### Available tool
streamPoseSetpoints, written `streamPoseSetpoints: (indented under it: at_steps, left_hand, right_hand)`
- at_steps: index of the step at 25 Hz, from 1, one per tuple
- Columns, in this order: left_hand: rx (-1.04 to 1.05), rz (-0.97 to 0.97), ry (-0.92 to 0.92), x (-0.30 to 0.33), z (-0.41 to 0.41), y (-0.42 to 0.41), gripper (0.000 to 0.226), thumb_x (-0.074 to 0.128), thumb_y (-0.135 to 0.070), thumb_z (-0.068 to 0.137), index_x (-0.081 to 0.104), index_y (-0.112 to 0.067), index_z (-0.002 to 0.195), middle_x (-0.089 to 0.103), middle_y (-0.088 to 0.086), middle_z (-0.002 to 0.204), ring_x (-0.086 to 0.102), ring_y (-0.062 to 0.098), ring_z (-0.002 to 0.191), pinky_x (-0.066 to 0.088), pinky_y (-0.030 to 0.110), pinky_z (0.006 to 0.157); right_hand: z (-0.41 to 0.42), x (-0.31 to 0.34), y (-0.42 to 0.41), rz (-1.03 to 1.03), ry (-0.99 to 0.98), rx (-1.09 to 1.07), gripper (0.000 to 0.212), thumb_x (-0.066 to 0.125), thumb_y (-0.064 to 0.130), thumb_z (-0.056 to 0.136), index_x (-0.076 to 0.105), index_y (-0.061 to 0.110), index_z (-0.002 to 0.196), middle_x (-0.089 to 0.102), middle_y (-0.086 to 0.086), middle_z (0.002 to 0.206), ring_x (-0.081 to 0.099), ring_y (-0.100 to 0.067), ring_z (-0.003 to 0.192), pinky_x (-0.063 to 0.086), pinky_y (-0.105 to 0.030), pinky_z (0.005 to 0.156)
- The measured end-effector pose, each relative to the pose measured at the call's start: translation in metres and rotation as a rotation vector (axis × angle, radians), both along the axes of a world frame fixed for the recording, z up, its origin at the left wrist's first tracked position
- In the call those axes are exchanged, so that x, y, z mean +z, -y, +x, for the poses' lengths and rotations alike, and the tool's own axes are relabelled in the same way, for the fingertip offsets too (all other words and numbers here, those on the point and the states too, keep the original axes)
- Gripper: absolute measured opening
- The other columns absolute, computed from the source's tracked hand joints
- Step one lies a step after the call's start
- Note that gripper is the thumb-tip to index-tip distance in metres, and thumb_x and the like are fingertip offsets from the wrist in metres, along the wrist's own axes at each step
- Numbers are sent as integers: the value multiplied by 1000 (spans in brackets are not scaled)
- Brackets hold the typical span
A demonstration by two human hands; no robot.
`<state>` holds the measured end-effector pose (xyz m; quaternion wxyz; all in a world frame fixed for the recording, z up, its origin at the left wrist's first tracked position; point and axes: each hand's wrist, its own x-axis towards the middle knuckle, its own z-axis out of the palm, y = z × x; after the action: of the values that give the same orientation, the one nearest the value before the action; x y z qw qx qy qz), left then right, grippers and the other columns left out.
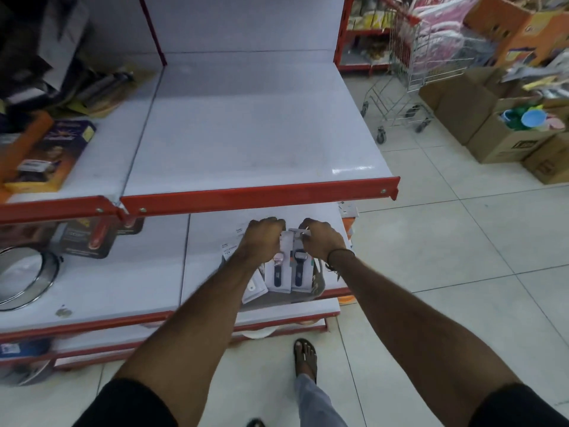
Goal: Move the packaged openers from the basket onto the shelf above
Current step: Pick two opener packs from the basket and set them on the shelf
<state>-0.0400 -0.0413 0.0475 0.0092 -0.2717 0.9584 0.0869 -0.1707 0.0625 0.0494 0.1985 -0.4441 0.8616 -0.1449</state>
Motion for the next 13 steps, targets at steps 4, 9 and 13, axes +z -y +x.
streamPoseSetpoints:
  at_steps: [4,9,13]
  left_hand:
    - [-16,10,-34,36,35,-30,19,60,-5,90,59,-11,108,71,15,106,65,34,89,51,39,79]
    - [-3,-97,-409,107,91,-43,30,57,-1,88,59,-6,117,68,14,113,61,31,97,50,40,82]
    - [24,-266,-577,180,115,-14,29,55,2,81,61,-8,108,70,12,103,60,33,94,45,41,82]
  right_hand:
    - [27,40,-30,-20,-83,71,25,52,17,92,61,20,115,71,-12,114,66,-34,97,56,-40,79]
    - [64,108,-49,-270,-316,254,28,50,13,91,57,18,118,73,-9,108,67,-34,90,47,-34,64]
    - [80,182,-30,-487,-297,253,21,50,12,90,58,18,108,67,-10,87,60,-29,79,46,-36,64]
